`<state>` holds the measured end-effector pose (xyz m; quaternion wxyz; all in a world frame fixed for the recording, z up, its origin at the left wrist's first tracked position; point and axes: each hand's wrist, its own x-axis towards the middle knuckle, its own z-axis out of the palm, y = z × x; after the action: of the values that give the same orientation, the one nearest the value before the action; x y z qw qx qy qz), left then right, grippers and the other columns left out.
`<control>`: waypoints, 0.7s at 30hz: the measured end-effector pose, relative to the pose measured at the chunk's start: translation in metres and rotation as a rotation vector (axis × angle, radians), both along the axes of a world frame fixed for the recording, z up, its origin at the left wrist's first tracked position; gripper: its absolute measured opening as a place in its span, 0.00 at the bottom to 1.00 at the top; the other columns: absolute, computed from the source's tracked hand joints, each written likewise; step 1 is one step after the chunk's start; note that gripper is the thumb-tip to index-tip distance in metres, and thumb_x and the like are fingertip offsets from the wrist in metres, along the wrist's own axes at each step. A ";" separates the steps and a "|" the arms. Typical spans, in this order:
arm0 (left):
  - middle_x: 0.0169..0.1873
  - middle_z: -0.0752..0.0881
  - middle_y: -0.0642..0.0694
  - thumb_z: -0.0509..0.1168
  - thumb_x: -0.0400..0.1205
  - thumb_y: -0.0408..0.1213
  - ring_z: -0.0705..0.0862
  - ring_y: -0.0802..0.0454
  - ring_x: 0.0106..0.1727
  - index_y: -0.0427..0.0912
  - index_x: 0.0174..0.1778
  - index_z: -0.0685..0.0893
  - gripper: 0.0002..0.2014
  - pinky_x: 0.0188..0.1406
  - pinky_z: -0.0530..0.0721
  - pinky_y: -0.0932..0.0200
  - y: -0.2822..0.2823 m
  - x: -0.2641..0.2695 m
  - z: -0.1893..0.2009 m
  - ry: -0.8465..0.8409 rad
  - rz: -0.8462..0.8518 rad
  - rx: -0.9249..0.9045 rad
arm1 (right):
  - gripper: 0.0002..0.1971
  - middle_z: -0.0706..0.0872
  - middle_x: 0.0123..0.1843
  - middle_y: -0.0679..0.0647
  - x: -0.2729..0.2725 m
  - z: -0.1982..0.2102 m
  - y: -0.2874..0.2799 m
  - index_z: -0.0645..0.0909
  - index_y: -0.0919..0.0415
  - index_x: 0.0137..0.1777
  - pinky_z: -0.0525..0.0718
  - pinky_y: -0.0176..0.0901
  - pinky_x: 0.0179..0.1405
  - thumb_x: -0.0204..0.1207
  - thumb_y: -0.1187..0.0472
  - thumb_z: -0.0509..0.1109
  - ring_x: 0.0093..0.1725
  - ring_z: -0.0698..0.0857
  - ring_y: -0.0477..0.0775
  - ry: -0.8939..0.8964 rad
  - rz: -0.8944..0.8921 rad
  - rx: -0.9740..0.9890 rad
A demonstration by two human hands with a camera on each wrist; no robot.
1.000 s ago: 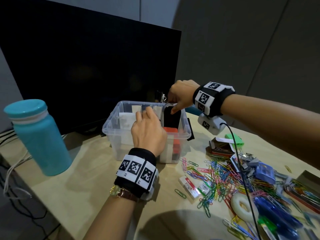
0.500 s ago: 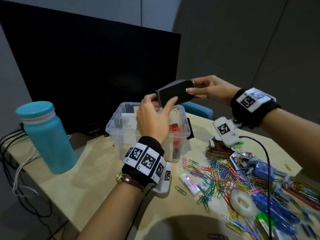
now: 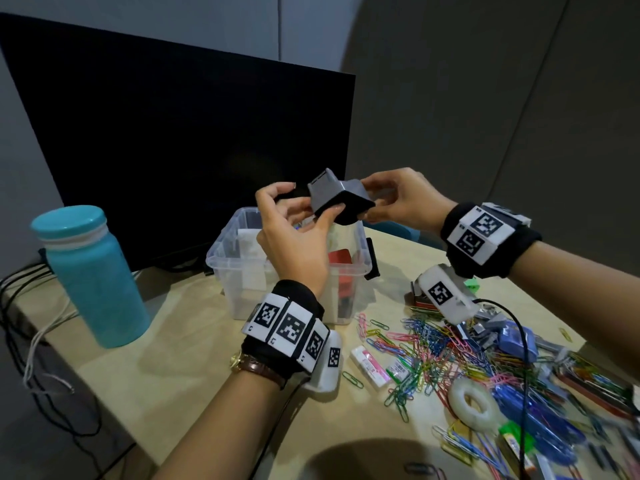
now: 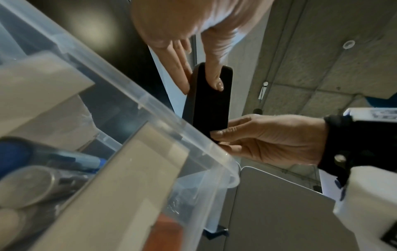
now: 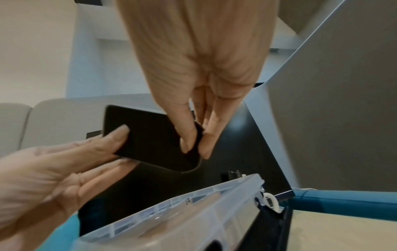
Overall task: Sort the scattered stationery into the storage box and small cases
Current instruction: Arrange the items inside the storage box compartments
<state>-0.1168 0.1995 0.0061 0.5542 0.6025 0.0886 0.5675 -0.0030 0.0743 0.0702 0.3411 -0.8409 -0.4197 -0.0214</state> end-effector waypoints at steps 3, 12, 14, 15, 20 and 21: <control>0.39 0.84 0.50 0.81 0.68 0.30 0.88 0.57 0.44 0.40 0.52 0.70 0.27 0.43 0.85 0.66 0.004 0.004 -0.001 -0.007 0.028 0.041 | 0.32 0.86 0.60 0.52 -0.007 0.002 0.002 0.77 0.59 0.72 0.86 0.45 0.58 0.68 0.61 0.82 0.52 0.88 0.54 -0.147 -0.033 -0.012; 0.32 0.84 0.51 0.78 0.71 0.27 0.86 0.60 0.35 0.43 0.51 0.66 0.26 0.44 0.88 0.54 0.007 0.020 -0.015 0.151 0.053 0.134 | 0.24 0.82 0.43 0.47 -0.021 -0.018 0.019 0.83 0.63 0.57 0.84 0.37 0.45 0.64 0.55 0.85 0.44 0.84 0.48 -0.209 -0.097 -0.102; 0.34 0.84 0.49 0.79 0.70 0.27 0.87 0.56 0.36 0.44 0.52 0.64 0.29 0.44 0.88 0.52 0.008 0.020 -0.015 0.157 0.055 0.103 | 0.26 0.83 0.43 0.48 -0.020 -0.020 0.019 0.83 0.63 0.57 0.84 0.38 0.45 0.63 0.53 0.85 0.44 0.84 0.48 -0.184 -0.101 -0.110; 0.35 0.83 0.48 0.80 0.69 0.28 0.87 0.54 0.36 0.45 0.52 0.63 0.30 0.45 0.88 0.50 0.009 0.020 -0.014 0.155 0.060 0.089 | 0.26 0.84 0.44 0.49 -0.020 -0.019 0.020 0.83 0.61 0.56 0.85 0.38 0.44 0.61 0.51 0.86 0.43 0.84 0.47 -0.173 -0.098 -0.121; 0.38 0.77 0.52 0.80 0.68 0.30 0.87 0.51 0.37 0.44 0.54 0.63 0.32 0.46 0.88 0.44 0.015 0.022 -0.009 0.156 0.069 0.112 | 0.25 0.83 0.36 0.47 -0.018 -0.010 0.029 0.81 0.57 0.39 0.77 0.33 0.27 0.54 0.40 0.85 0.34 0.81 0.43 -0.131 -0.184 -0.110; 0.38 0.76 0.53 0.80 0.68 0.31 0.86 0.50 0.38 0.44 0.54 0.63 0.31 0.46 0.88 0.44 0.017 0.022 -0.009 0.159 0.068 0.112 | 0.26 0.84 0.36 0.48 -0.018 -0.010 0.031 0.81 0.58 0.38 0.78 0.34 0.27 0.53 0.39 0.85 0.34 0.82 0.44 -0.123 -0.200 -0.107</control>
<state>-0.0947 0.2161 -0.0031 0.4914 0.6723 0.1207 0.5404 -0.0208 0.1058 0.0604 0.2657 -0.8926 -0.3543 -0.0843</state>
